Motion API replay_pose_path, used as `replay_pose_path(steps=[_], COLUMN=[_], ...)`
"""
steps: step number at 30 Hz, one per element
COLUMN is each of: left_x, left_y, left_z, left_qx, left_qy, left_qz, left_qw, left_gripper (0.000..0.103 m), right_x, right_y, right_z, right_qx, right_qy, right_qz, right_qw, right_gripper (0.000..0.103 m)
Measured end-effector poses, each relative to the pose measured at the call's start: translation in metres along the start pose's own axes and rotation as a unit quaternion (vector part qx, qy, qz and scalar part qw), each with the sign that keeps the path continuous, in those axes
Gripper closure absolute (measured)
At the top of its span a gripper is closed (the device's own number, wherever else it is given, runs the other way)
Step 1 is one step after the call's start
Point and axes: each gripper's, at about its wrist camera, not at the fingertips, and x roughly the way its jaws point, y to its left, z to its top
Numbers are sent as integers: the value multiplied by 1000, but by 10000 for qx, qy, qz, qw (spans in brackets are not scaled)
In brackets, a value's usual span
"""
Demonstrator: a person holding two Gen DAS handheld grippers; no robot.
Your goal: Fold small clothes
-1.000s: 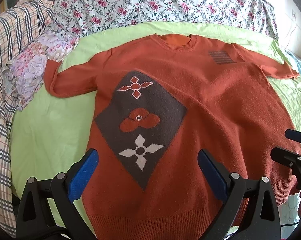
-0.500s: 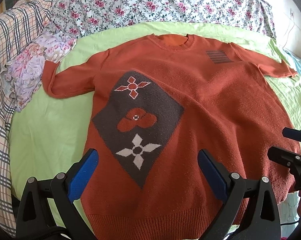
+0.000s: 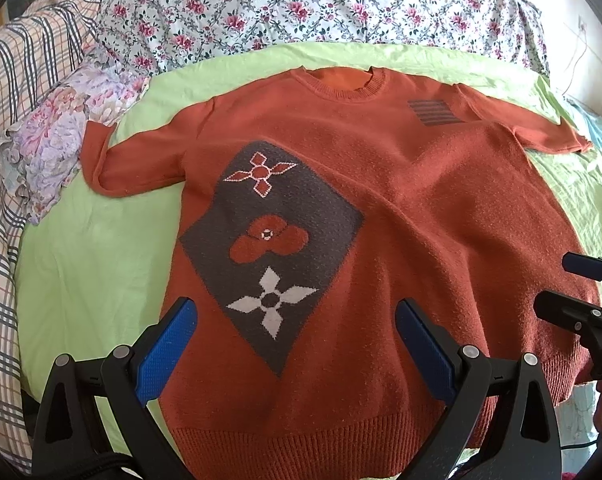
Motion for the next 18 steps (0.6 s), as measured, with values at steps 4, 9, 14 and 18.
replay_pose_path(steps=[4, 9, 14, 18], left_x=[0, 2, 7, 13], left_y=[-1, -1, 2, 3], left_z=[1, 2, 3, 6], left_qx=[9, -12, -89, -127], left_qy=[12, 26, 86, 142], left_qz=[-13, 209, 114, 20], left_qw=[10000, 9998, 9999, 9998], left_gripper=[3, 3, 3, 3], right_x=[-1, -2, -4, -4], right_y=[0, 0, -6, -16], right_z=[1, 1, 3, 6], right_qx=[7, 22, 178, 177], right_qy=[-29, -46, -292, -391], right_qz=[41, 83, 363, 245], right_qw=[10000, 10000, 9988, 9988], right_gripper=[1, 1, 1, 1])
